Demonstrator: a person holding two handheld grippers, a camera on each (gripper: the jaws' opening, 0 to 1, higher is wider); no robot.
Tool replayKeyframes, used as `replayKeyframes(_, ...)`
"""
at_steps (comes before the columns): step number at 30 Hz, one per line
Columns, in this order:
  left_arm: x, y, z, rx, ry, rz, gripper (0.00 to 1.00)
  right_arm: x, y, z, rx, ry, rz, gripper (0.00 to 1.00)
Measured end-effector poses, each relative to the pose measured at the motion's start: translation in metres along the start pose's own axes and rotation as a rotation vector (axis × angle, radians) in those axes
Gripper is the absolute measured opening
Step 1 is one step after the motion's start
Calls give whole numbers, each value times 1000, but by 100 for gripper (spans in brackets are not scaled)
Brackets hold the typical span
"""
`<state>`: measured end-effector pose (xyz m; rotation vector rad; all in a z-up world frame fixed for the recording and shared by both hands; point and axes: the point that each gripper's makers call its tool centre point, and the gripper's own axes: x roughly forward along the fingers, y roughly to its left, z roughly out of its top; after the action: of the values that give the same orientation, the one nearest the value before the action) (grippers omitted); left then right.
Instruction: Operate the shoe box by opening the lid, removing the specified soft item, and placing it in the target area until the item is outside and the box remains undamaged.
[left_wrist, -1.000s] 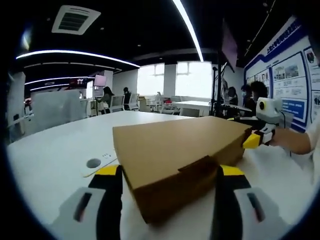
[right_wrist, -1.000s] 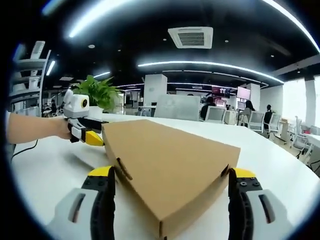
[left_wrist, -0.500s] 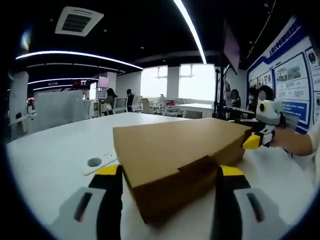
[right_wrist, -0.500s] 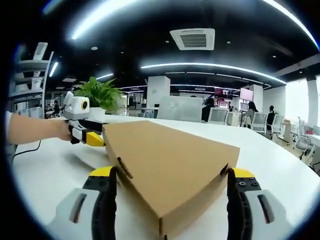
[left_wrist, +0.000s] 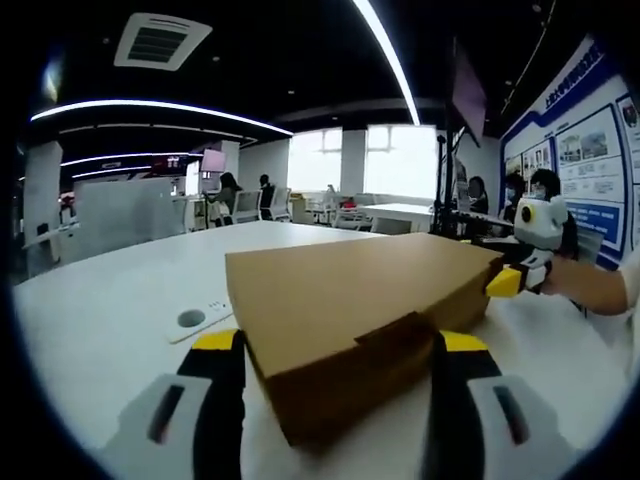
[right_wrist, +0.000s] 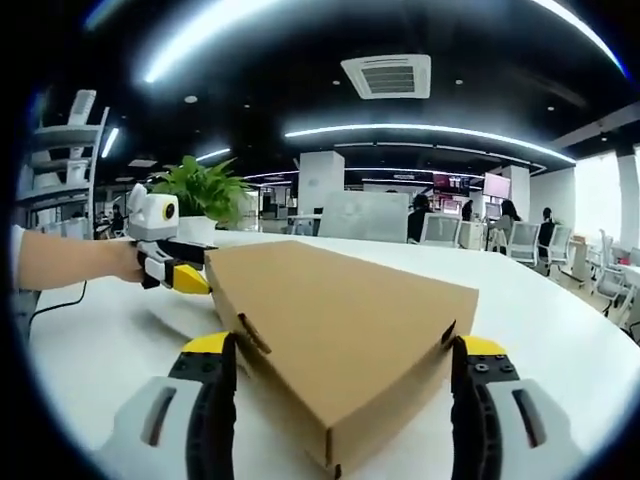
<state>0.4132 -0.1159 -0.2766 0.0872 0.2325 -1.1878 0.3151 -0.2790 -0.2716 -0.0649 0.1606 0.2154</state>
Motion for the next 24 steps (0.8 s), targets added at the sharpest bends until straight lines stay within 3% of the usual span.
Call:
replayKeyframes(15, -10, -2, -1, -13, -15, 56, 77, -5, 5, 1, 0, -10, 41, 89)
replayKeyframes(24, -18, -16, -2, -18, -6, 97, 78, -4, 4, 1, -7, -18, 74, 88)
